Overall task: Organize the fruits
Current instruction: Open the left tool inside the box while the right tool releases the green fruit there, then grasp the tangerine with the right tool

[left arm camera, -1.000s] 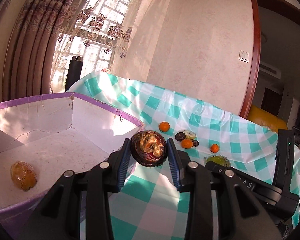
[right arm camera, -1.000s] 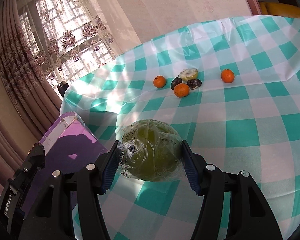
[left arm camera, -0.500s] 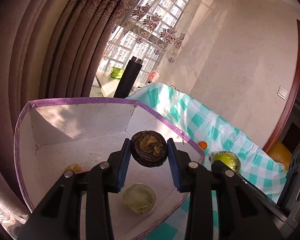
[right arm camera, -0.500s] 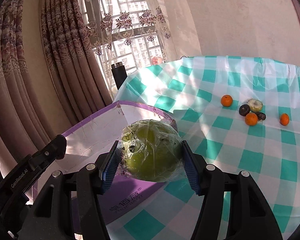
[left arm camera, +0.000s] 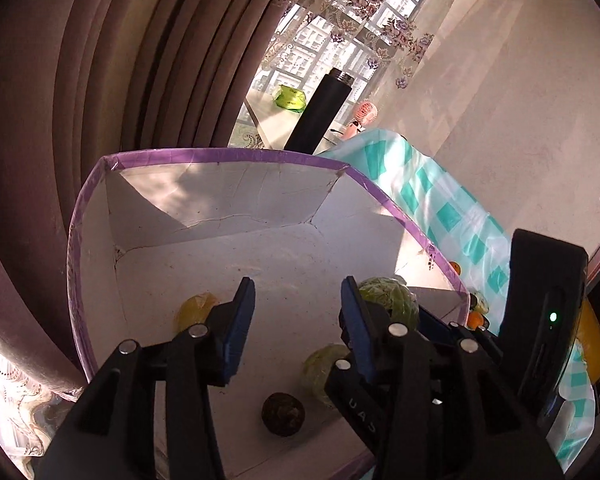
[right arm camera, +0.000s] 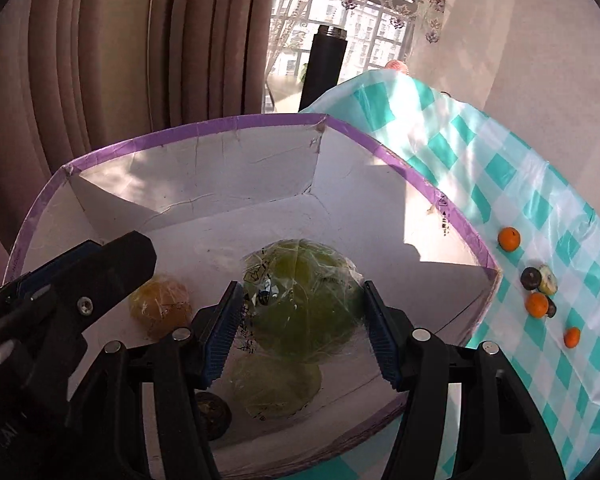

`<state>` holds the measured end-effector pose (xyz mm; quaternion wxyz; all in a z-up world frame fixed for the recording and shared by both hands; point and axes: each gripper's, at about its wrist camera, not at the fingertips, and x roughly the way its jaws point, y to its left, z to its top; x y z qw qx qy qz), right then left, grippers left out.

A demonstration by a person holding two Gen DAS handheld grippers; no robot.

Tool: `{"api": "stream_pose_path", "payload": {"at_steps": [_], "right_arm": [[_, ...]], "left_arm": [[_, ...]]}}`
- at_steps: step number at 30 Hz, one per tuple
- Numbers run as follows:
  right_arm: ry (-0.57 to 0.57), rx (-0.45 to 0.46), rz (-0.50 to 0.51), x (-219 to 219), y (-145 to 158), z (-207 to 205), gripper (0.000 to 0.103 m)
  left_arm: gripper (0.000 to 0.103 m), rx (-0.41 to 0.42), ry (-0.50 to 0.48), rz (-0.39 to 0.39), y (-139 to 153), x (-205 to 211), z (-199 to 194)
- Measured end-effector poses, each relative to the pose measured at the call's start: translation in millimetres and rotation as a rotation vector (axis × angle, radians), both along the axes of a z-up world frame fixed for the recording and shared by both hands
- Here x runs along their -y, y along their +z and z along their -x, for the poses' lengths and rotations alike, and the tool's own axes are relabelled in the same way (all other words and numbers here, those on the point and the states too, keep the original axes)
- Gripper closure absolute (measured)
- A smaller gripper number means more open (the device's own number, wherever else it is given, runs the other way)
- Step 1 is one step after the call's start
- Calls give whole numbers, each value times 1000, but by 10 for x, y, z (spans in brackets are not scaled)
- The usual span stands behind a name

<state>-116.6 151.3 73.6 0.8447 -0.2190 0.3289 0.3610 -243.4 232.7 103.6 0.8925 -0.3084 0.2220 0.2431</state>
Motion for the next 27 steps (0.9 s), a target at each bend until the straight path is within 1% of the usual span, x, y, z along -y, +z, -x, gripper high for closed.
{"api": "stream_pose_path", "payload": {"at_steps": [2, 3, 4, 5, 6, 7, 8, 9, 11, 13, 18, 19, 21, 22, 23, 24, 25, 27], "right_arm": [[-5, 6, -10, 25, -12, -12, 44], [0, -6, -23, 38, -2, -16, 42], [-2, -11, -38, 59, 17, -21, 40], [-6, -9, -51, 78, 43, -33, 37], [-13, -1, -59, 101, 66, -36, 31], [-16, 5, -67, 125, 85, -37, 28], [-23, 9, -74, 150, 98, -37, 26], [-32, 9, -81, 174, 108, -51, 21], [-27, 7, -108, 230, 117, -56, 22], [-26, 27, -125, 270, 128, -25, 22], [-54, 63, -198, 416, 171, -20, 21], [-66, 66, -227, 472, 189, -35, 21], [-99, 92, -300, 628, 241, -55, 20], [-121, 116, -339, 726, 271, -60, 17], [-149, 142, -375, 836, 297, -63, 17], [-178, 161, -399, 936, 307, -83, 17], [-215, 173, -411, 1049, 309, -132, 17], [-299, 169, -418, 1279, 268, -272, 17]], "left_arm": [[53, 2, -6, 11, -15, 1, 6], [49, 4, -3, 5, -7, 13, 14], [42, 9, 2, -2, 4, 24, 23], [39, 17, 2, -4, 11, 31, 31], [34, 22, -2, -7, 20, 42, 31], [30, 25, -10, -8, 23, 49, 21], [28, 27, -17, -10, 26, 59, 15], [25, 29, -23, -12, 28, 69, 11], [21, 36, -31, -21, 40, 94, -2], [17, 42, -32, -33, 47, 117, -2], [14, 62, -40, -41, 56, 132, 9], [12, 75, -46, -43, 61, 141, 24], [9, 131, -53, -46, 88, 165, 80], [5, 167, -48, -57, 114, 190, 132], [2, 202, -38, -75, 143, 223, 185], [2, 246, -33, -104, 188, 269, 238], [2, 282, -45, -135, 231, 323, 277], [2, 324, -90, -195, 290, 462, 299]]}}
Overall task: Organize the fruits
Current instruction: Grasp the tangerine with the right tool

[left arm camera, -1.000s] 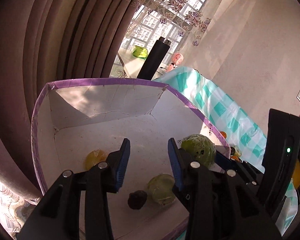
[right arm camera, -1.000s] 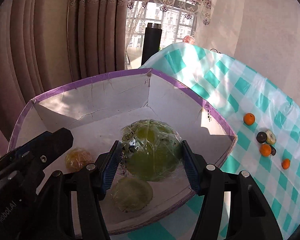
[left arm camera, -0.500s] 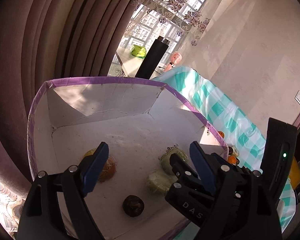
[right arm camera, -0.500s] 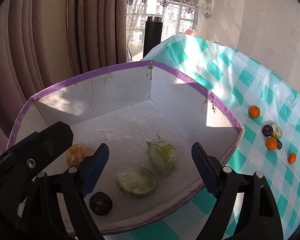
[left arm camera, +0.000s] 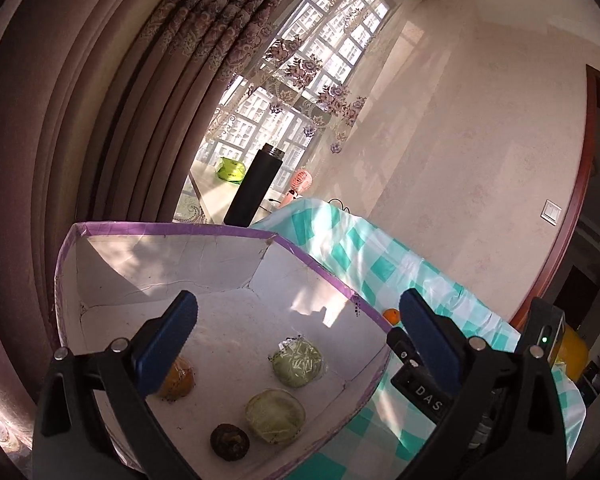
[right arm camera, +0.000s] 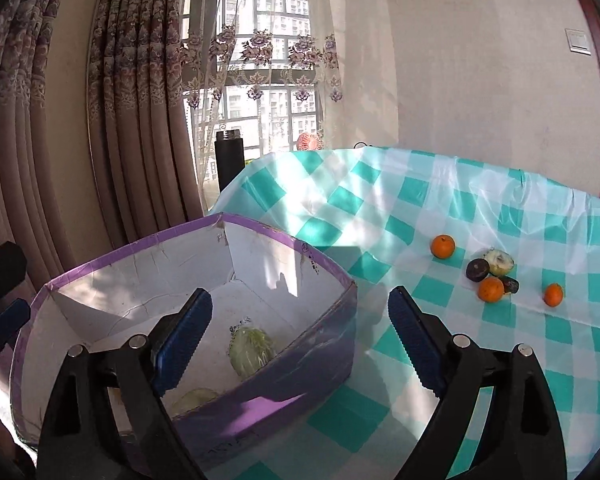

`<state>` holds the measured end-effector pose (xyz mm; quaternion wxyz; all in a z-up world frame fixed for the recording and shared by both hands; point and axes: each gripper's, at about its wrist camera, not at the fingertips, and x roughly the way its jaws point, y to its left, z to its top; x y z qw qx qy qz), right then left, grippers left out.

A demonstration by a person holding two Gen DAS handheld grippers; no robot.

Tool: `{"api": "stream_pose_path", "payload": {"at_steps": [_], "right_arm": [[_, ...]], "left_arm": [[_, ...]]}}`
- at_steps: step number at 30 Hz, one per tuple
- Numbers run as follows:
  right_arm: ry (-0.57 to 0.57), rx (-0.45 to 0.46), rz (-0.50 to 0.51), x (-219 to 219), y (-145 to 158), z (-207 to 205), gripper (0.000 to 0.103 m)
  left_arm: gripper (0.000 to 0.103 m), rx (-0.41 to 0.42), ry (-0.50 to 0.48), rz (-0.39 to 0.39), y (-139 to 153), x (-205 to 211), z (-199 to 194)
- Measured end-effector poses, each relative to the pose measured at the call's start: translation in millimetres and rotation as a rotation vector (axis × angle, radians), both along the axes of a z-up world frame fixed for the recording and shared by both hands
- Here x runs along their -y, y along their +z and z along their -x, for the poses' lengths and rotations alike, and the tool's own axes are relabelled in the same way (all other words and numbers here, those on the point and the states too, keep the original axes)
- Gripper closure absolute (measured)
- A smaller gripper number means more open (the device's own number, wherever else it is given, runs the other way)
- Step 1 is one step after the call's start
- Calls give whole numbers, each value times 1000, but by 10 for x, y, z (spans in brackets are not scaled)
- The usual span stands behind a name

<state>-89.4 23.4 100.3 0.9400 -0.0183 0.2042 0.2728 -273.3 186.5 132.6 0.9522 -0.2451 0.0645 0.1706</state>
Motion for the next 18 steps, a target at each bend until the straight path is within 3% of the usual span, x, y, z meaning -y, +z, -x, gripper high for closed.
{"api": "stream_pose_path", "payload": {"at_steps": [4, 10, 15, 18], "right_arm": [[-196, -100, 10, 514, -191, -394, 17], [-473, -328, -13, 1413, -635, -948, 17], [-597, -437, -134, 2011, -893, -1252, 17], [-616, -417, -154, 2159, -885, -1406, 17]], "left_arm": [[2, 33, -126, -123, 33, 404, -56], [2, -64, -349, -270, -123, 1073, -456], [2, -248, -484, -259, -363, 1467, -1181], [2, -331, -516, -191, -550, 1606, -1607]]}}
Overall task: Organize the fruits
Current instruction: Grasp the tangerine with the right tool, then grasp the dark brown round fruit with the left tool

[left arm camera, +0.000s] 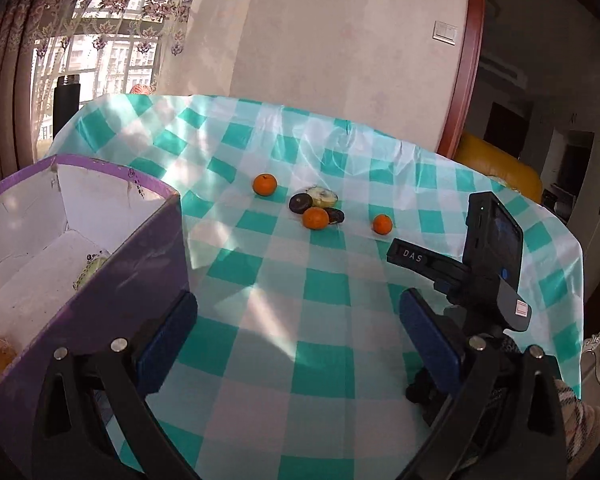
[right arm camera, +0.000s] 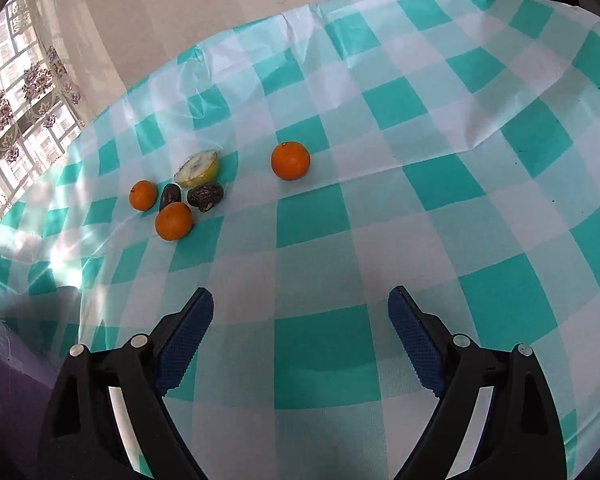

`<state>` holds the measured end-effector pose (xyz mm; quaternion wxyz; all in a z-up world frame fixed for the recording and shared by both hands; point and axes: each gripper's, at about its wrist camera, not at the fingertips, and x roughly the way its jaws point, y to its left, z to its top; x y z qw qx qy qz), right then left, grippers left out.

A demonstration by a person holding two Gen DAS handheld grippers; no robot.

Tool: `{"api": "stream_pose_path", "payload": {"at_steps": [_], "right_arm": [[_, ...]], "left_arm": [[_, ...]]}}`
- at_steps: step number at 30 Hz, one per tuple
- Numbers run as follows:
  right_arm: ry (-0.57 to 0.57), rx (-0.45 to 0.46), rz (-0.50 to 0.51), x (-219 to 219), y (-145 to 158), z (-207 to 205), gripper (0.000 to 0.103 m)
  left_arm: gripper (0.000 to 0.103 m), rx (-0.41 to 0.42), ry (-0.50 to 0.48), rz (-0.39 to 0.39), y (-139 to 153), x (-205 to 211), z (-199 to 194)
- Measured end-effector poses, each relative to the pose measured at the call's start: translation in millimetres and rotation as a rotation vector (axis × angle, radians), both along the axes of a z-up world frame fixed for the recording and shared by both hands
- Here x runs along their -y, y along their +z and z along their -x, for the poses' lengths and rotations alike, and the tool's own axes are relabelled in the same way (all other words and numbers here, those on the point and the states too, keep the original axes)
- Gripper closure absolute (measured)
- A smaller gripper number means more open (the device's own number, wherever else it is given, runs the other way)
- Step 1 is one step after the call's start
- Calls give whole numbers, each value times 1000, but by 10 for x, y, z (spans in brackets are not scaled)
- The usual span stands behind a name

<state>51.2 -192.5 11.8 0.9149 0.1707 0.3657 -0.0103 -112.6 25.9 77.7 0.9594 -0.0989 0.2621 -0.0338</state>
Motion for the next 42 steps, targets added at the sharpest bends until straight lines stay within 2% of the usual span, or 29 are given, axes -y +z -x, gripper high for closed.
{"api": "stream_pose_path", "payload": {"at_steps": [5, 9, 16, 20, 21, 24, 26, 28, 31, 34, 38, 41, 42], "right_arm": [[-2, 21, 88, 93, 71, -387, 17], [37, -5, 143, 62, 62, -730, 27], [115, -56, 198, -84, 22, -1231, 30], [136, -107, 221, -135, -35, -1444, 37], [139, -121, 219, -137, -54, -1479, 44], [147, -115, 219, -155, -58, -1498, 53], [172, -105, 217, -192, -52, -1491, 67], [170, -102, 205, -180, -48, -1490, 68], [158, -91, 126, -80, -55, -1479, 68], [157, -85, 88, -39, -55, -1486, 68], [158, -83, 75, -41, -51, -1505, 68], [157, -81, 58, -34, -50, -1516, 68], [157, -79, 49, 14, -47, -1480, 68]], "left_arm": [[2, -109, 14, -61, -255, 187, -637], [2, -197, 51, -49, -414, 154, -1145], [2, -236, 100, -47, -508, 115, -1854], [2, -243, 127, 4, -516, 32, -2191], [2, -237, 129, 40, -507, -12, -2257], [2, -229, 153, 167, -489, -187, -2413], [2, -248, 144, 228, -500, -221, -2557], [2, -262, 129, 250, -521, -184, -2684], [2, -264, 128, 209, -526, -81, -2867], [3, -342, 163, 130, -583, 2, -3171], [6, -408, 150, 76, -632, 57, -3462], [22, -402, 127, 1, -644, 131, -3591], [49, -387, 122, -11, -642, 141, -3597]]}}
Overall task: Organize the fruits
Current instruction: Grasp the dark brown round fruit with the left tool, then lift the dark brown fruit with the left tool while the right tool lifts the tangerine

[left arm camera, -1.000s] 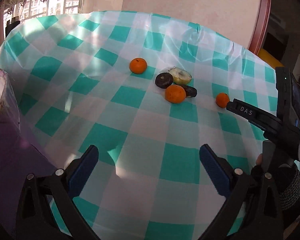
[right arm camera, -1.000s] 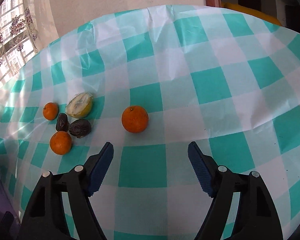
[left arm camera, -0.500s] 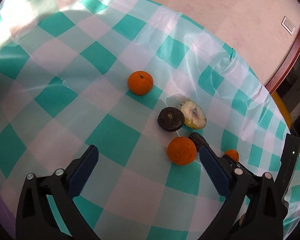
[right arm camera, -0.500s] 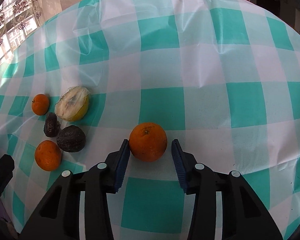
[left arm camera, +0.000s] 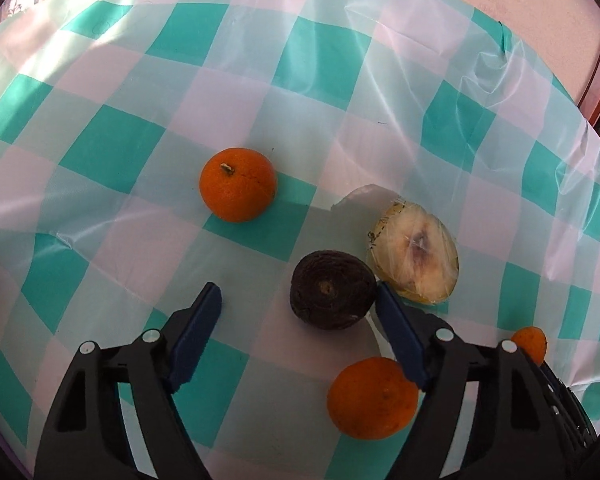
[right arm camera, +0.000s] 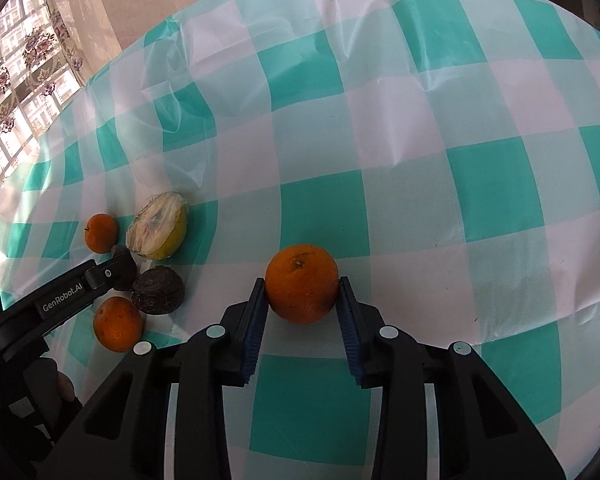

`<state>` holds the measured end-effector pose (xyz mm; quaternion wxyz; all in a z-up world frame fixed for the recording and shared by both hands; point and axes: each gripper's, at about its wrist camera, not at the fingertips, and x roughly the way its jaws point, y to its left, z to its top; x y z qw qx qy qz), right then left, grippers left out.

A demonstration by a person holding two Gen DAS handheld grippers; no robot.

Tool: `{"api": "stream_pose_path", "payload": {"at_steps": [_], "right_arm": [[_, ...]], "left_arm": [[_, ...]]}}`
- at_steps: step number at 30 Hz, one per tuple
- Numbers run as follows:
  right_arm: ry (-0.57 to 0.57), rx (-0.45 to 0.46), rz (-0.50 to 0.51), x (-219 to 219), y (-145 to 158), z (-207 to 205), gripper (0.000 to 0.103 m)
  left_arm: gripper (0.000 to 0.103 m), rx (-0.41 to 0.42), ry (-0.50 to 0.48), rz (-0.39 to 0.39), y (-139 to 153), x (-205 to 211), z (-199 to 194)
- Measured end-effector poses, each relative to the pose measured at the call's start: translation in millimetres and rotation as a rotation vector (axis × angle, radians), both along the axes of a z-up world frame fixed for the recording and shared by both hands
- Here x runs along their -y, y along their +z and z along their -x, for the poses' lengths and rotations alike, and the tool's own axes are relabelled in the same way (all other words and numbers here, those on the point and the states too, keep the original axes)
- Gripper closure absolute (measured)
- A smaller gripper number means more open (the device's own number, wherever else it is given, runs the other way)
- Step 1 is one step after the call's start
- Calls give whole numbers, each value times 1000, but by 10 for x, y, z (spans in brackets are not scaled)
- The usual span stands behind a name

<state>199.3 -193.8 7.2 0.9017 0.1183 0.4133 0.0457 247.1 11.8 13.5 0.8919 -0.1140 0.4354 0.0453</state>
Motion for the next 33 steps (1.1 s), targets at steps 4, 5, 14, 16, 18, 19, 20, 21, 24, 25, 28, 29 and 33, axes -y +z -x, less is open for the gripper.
{"api": "stream_pose_path", "payload": {"at_steps": [4, 5, 14, 16, 18, 19, 20, 21, 24, 25, 28, 29, 33], "right_arm": [[-4, 4, -37, 150, 6, 56, 68], [-4, 5, -43, 168, 12, 61, 68], [-20, 13, -89, 243, -14, 107, 68], [-22, 16, -93, 258, -9, 127, 68], [-21, 29, -98, 257, 2, 157, 68], [-26, 29, -99, 254, 0, 173, 68], [-29, 28, -105, 266, -3, 192, 68], [-28, 28, -112, 274, -5, 216, 68], [-32, 18, -111, 262, -22, 299, 68], [-36, 24, -113, 257, -18, 341, 68], [-26, 49, -114, 212, 7, 479, 68], [-19, 48, -113, 191, 7, 522, 68], [-11, 48, -122, 128, 1, 705, 68]], "left_arm": [[63, 67, 25, 59, -41, -102, 109], [63, 88, 24, 88, -38, -136, 145], [63, 169, 106, 276, -21, -538, 348], [63, 173, 142, 293, -24, -590, 460], [63, 174, 161, 305, -19, -646, 578], [64, 175, 167, 306, -30, -643, 659], [63, 177, 170, 302, -25, -653, 702], [63, 179, 169, 298, -20, -652, 743], [63, 191, 176, 303, -25, -657, 918], [63, 193, 175, 310, -26, -671, 992], [63, 201, 168, 320, -29, -673, 1207], [63, 204, 164, 321, -28, -666, 1270], [63, 213, 138, 325, -30, -632, 1521]]}}
